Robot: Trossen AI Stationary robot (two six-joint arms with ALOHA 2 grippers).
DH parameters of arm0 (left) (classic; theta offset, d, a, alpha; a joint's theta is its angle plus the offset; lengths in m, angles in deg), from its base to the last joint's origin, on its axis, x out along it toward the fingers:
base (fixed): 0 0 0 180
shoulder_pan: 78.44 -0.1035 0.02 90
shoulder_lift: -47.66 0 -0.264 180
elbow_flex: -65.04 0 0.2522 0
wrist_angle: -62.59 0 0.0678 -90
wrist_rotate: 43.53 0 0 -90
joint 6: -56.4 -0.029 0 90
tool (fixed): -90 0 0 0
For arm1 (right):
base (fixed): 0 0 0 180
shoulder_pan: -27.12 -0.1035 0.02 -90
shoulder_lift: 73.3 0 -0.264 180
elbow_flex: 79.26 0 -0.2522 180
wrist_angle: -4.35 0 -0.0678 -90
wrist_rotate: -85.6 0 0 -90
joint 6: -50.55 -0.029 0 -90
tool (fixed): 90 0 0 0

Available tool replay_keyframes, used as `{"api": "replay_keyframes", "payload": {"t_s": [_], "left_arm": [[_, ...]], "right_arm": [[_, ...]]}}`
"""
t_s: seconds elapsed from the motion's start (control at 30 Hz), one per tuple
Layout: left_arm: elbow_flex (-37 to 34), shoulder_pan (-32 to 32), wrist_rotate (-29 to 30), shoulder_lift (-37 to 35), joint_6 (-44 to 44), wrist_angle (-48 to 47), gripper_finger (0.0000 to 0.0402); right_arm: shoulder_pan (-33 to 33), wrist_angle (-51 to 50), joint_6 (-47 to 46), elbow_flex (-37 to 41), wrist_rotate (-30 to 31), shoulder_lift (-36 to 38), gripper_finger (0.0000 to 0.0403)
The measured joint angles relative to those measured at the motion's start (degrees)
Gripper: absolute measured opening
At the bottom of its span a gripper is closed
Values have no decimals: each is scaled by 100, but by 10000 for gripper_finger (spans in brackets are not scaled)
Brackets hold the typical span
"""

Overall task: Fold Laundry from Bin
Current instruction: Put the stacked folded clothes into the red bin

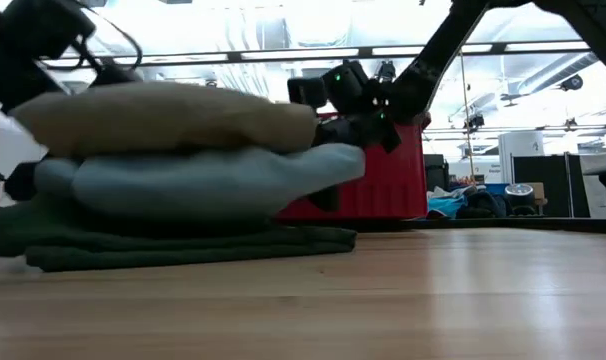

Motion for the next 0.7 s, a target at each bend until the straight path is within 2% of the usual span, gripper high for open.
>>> {"api": "replay_keyframes", "payload": {"t_s": [0.13,0.37,0.5,0.7], "left_arm": [[446,-2,11,25,-161,-301,34],[1190,-3,27,198,-156,-1811,35],[1169,-7,16,381,-90,-1993,35],[761,-4,-219,678,304,-1764,35]], "right_arm": [[8,-583,159,0,0,330,12],[3,-1034,430,-17,160,417,12],[-3,-1257,308,-22,474,213,12],[13,-1222,-37,-26,516,46,20]]}}
